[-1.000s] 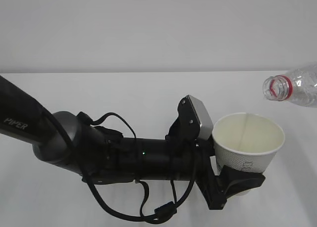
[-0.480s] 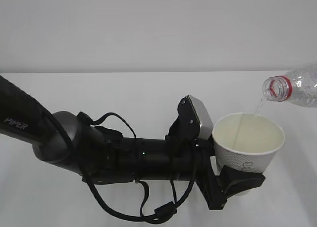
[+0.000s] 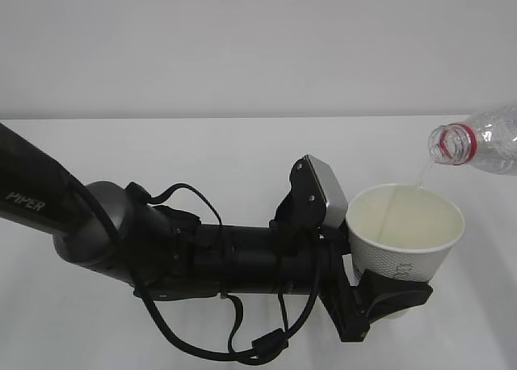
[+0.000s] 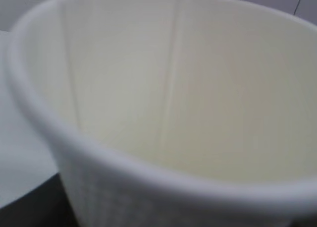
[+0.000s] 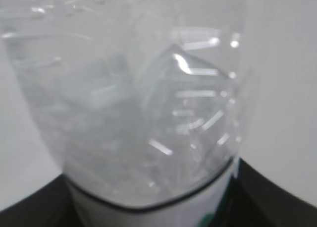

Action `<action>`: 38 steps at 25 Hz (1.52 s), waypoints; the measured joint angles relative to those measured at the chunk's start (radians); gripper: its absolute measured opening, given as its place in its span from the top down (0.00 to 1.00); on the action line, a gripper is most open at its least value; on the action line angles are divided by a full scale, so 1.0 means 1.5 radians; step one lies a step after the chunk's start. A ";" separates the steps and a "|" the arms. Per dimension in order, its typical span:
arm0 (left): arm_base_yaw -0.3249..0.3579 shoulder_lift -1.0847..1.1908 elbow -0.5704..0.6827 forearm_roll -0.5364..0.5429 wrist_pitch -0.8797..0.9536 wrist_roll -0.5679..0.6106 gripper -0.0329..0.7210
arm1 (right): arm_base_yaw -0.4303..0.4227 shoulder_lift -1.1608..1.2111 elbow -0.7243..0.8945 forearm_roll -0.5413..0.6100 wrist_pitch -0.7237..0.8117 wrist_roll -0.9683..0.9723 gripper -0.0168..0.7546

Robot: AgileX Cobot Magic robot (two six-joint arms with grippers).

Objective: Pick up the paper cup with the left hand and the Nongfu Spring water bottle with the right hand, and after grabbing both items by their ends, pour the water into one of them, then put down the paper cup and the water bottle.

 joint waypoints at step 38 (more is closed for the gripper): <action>0.000 0.000 0.000 0.000 0.000 0.000 0.23 | 0.000 0.000 0.000 0.000 -0.004 -0.005 0.39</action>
